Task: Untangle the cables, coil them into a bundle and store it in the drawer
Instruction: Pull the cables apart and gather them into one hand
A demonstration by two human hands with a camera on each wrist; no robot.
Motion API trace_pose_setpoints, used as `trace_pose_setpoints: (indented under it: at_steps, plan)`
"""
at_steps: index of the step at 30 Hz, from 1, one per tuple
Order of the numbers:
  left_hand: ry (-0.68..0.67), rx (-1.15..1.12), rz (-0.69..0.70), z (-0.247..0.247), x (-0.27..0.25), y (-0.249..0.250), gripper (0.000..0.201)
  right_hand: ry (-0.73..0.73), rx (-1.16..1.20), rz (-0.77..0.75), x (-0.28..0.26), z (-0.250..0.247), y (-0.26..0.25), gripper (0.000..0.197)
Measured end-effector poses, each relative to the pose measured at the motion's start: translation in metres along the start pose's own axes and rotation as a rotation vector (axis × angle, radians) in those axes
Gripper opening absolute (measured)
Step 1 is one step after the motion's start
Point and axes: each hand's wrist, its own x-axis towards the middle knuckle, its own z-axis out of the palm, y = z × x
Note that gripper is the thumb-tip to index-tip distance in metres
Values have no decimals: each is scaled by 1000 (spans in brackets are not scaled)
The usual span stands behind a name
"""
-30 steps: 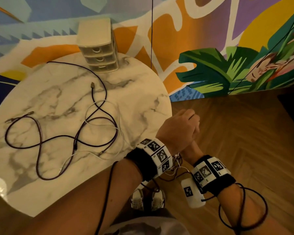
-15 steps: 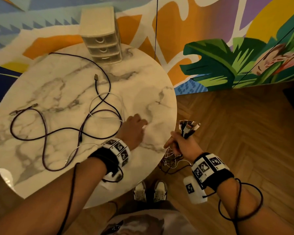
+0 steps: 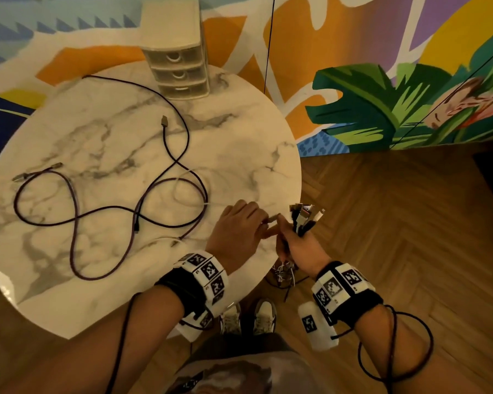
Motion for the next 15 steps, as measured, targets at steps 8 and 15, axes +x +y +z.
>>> trace_pose_setpoints:
  at_steps: [8, 15]
  plan:
    - [-6, -143, -100, 1, -9, 9, 25, 35, 57, -59, 5, 2, -20, 42]
    - [78, 72, -315, 12, -73, -38, 60, 83, 133, 18, 6, -2, -25, 39]
